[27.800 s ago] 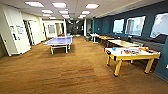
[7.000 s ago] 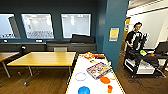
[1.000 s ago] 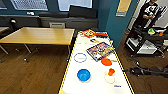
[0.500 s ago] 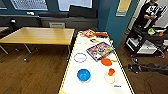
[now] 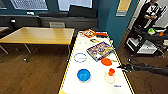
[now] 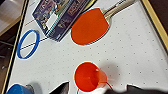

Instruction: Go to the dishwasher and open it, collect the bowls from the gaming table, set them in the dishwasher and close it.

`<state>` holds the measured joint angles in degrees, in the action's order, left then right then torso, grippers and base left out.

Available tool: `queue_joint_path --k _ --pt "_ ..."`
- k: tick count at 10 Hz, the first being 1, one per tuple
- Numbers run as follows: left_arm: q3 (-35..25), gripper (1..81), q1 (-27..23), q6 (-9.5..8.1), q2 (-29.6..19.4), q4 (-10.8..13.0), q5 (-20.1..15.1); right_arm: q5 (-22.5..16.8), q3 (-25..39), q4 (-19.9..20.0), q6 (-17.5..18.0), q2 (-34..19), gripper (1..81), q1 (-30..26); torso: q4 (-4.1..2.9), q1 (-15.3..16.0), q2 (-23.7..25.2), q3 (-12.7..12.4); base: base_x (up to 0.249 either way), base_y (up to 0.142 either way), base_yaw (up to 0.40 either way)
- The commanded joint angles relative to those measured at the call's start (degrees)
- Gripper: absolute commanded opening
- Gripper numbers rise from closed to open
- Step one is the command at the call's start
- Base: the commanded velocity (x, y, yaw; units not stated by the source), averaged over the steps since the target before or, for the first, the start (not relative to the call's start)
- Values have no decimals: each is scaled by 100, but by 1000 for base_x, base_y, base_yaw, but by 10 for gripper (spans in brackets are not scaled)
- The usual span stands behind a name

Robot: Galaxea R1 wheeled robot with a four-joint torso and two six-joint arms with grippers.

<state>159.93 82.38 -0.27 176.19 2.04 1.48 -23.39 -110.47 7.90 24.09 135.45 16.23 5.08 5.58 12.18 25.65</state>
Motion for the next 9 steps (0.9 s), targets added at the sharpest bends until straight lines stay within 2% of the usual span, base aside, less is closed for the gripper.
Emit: queue_joint_path --k 1,2,3,9 --pt "3 811 -51 -17 13 -54 -411 -78 -350 133 304 -94 811 -817 0 0 0 0 0 0 0" --pt "3 811 -51 -17 13 -54 -411 -69 -473 124 648 -94 811 -826 0 0 0 0 0 0 0" --pt "3 811 -51 -18 31 -54 -411 -60 -545 124 720 -77 811 -843 0 0 0 0 0 0 0" --pt "3 811 -51 -18 4 -54 -411 -60 -1080 116 720 503 811 -756 0 0 0 0 0 0 0"
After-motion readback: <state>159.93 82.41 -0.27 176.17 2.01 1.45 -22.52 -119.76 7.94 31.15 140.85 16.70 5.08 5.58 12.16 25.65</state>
